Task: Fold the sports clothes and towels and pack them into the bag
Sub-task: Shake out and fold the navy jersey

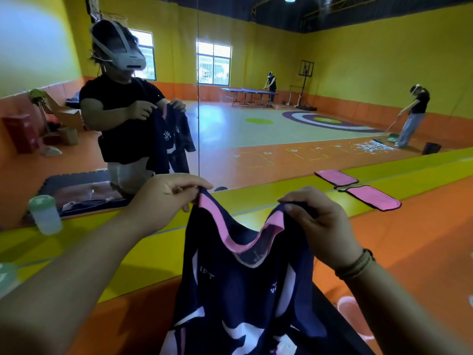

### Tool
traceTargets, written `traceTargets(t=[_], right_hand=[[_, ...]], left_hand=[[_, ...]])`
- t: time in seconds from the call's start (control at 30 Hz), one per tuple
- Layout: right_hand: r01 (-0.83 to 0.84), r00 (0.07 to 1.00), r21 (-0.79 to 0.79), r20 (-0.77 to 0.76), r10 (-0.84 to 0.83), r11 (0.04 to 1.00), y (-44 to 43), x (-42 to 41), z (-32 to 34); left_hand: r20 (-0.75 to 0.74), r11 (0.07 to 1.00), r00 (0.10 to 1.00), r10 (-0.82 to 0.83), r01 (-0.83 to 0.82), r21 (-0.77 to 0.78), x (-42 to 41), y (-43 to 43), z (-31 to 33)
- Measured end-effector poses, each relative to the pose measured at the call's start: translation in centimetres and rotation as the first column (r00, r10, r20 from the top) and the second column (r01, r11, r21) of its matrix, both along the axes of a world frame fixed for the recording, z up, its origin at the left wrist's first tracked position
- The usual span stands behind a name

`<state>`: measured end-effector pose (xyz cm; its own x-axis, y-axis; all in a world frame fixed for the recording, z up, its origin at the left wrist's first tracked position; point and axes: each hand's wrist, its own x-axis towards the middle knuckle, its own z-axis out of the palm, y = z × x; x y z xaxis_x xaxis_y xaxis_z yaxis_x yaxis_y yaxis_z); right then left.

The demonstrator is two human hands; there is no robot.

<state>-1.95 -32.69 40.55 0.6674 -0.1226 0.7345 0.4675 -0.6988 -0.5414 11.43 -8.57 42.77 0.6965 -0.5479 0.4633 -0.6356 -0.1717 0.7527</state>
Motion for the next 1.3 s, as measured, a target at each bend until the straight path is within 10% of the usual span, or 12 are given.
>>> traceTargets(t=[0.63,1.1,1.3], right_hand=[[0.243,0.968,0.179,-0.11,-0.226,0.953,4.4,3.2,-2.4],[0.136,0.973,0.259,-0.216,-0.08,0.956,3.5,2.9,-3.1],[-0.021,0.862,0.221,-0.491,0.13,0.975,1.9,2.5,-4.3]], left_hand=[[-0.53,0.924,0.801,-0.277,0.072,-0.375,-4.0,-5.7,-2.4],[-0.383,0.968,0.893,-0.237,0.184,-0.169,-2.7,-4.7,-3.6],[-0.317,0.961,0.907,-0.277,0.261,-0.093,-2.0,-4.5,-2.0]])
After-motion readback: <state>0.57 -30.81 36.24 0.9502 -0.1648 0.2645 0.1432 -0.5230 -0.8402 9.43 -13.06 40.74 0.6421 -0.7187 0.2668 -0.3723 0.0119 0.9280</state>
